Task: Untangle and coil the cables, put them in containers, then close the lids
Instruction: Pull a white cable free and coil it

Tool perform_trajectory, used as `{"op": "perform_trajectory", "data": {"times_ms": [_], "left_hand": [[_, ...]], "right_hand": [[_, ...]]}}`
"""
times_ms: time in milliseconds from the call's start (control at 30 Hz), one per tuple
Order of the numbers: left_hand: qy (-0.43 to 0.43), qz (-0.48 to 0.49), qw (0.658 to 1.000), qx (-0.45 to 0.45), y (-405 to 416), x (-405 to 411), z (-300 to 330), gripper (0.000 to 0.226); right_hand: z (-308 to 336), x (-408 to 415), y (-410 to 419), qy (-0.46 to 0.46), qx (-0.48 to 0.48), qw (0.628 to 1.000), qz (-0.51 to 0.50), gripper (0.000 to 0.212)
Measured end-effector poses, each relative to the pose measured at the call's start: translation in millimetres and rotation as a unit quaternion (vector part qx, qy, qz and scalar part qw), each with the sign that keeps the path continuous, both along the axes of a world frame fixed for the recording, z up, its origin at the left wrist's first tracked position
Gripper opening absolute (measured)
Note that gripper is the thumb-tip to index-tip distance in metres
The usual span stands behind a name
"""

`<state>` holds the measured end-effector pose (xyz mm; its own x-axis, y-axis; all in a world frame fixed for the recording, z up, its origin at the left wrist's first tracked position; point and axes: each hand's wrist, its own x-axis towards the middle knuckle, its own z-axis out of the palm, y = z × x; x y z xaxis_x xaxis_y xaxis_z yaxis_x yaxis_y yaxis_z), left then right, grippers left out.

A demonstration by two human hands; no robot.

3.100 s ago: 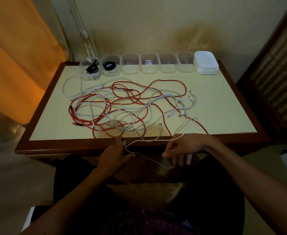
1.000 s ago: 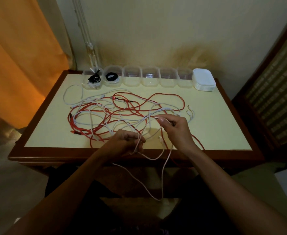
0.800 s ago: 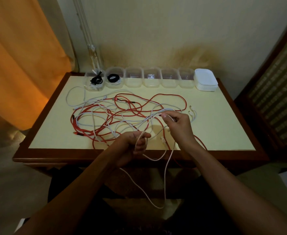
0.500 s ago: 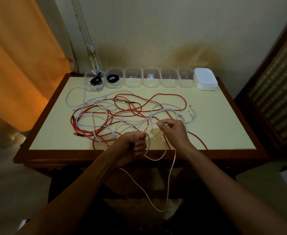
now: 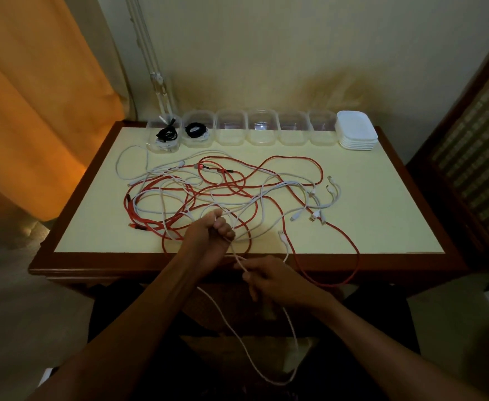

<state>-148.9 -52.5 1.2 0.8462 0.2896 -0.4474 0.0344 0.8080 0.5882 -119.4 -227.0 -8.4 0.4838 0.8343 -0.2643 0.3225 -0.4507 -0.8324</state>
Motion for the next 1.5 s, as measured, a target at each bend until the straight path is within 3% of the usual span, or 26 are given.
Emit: {"op": "perform_trajectory", "data": {"times_ms": [100, 167, 267, 333, 467, 633, 833, 1067, 1233, 1300, 1433, 1500], "left_hand": [[0.032, 0.053, 0.997, 0.037, 14, 1, -11, 0.015], [0.076, 0.033, 0.983, 0.165, 19, -1, -16, 0.019], [0.095, -0.102, 0.908, 0.396, 17, -10, -16, 0.025], [0.061, -0.210, 0.873, 0.436, 13, -15, -14, 0.024], [-0.007, -0.324, 0.899, 0.296, 1, -16, -7, 0.021], [-0.092, -0.294, 0.949, 0.068, -9, -11, -7, 0.022], [-0.103, -0.314, 0.942, 0.060, -11, -11, -2, 0.006], [-0.110, -0.286, 0.952, 0.010, -18, -12, 4, 0.014], [-0.077, -0.158, 0.978, -0.108, -17, -2, 12, 0.034], [-0.041, -0.089, 0.989, -0.114, -11, 1, 12, 0.042], [0.012, -0.023, 0.991, -0.128, -6, 0, 9, 0.053], [0.029, -0.033, 0.998, -0.052, -12, 0, 14, 0.051]], "right_hand": [[27, -1, -13, 0.141, -0.017, 0.987, 0.078, 0.035], [44, 2, -18, 0.168, 0.000, 0.981, 0.097, 0.033], [61, 15, -18, 0.158, 0.079, 0.984, 0.009, 0.024], [63, 27, -14, 0.136, 0.132, 0.977, -0.094, 0.026], [57, 52, -4, 0.098, 0.153, 0.961, -0.210, 0.031], [40, 69, 3, 0.056, 0.151, 0.948, -0.275, 0.028], [22, 69, 2, 0.038, 0.122, 0.954, -0.273, 0.021], [8, 65, 3, 0.011, 0.130, 0.954, -0.268, 0.019], [-9, 32, -5, -0.024, 0.078, 0.990, -0.111, 0.024], [-9, 18, -7, 0.012, 0.029, 0.999, -0.034, 0.025], [14, 8, -13, 0.191, 0.006, 0.978, 0.083, 0.057], [25, 6, -17, 0.291, 0.031, 0.953, 0.082, 0.053]]}}
